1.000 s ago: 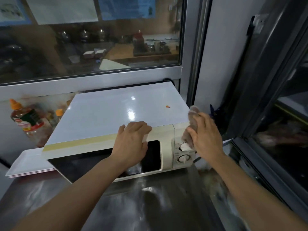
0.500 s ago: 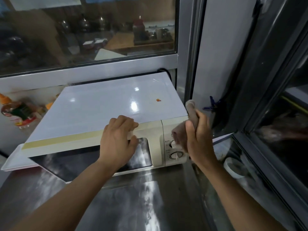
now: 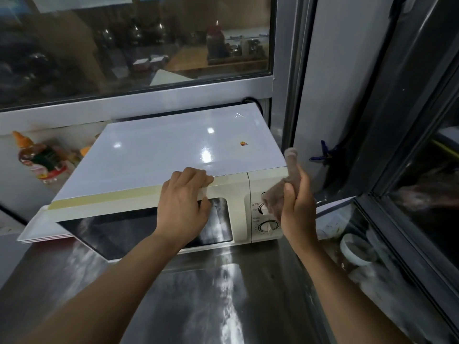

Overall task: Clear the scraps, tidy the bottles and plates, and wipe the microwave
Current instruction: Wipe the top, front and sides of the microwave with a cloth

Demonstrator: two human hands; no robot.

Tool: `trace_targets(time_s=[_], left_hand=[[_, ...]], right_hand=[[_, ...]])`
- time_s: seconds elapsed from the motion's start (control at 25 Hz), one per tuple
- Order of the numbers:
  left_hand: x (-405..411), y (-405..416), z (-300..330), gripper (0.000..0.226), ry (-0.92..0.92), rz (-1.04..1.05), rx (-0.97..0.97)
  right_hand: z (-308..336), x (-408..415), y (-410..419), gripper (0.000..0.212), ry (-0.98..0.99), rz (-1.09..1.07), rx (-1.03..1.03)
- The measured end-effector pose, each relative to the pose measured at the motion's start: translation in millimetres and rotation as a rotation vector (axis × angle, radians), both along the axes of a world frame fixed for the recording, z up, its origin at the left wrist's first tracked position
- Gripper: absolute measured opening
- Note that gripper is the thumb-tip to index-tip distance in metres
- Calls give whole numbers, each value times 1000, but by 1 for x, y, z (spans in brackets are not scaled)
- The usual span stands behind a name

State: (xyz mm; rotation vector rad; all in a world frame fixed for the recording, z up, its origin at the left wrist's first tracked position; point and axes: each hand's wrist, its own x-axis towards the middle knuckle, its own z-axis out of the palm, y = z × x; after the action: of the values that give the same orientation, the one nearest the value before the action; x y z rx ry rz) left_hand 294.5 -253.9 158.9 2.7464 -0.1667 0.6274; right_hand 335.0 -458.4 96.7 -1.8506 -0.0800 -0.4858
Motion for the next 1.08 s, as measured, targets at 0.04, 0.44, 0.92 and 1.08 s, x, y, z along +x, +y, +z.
trace_targets(time_s=[0.04,0.44,0.92,1.08], left_hand=[[0,0,-1,39,5,3,-1],[-3,4,-5,50,-16,0,10],[1,8,-9,49,-48,-56,78],[5,18,-10,48,-77,-133,127]], right_hand=[[-7,-4,0,39,67,-28,15],[19,-6,47,47,-178,-306,-417],[-3,4,14,53,-242,-211,-400],[-6,-2,-2,40,-43,-220,-40]])
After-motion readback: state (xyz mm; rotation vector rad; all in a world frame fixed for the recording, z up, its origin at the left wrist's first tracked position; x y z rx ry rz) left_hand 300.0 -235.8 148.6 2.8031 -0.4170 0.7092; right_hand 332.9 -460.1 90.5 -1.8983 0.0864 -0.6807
